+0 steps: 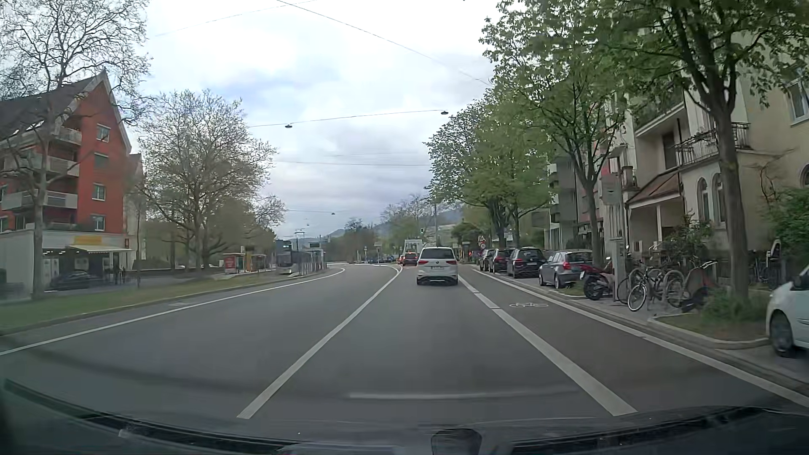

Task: Follow the waypoints while adhering to traffic rules and regulations

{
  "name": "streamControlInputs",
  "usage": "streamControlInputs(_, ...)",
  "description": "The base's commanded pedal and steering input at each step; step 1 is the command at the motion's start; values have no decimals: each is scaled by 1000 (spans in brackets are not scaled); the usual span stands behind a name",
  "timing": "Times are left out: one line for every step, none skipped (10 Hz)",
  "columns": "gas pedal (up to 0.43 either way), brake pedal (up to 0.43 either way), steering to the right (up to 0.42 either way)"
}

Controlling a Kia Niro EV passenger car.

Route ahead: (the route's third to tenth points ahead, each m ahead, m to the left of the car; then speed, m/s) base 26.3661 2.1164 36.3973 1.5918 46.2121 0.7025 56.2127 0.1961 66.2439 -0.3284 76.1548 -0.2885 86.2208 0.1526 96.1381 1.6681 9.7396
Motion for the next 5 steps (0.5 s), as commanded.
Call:
streamControlInputs(8, 0, 7)
streamControlInputs(0, 0, 7)
streamControlInputs(0, 0, 7)
streamControlInputs(0, 0, 7)
streamControlInputs(0, 0, 7)
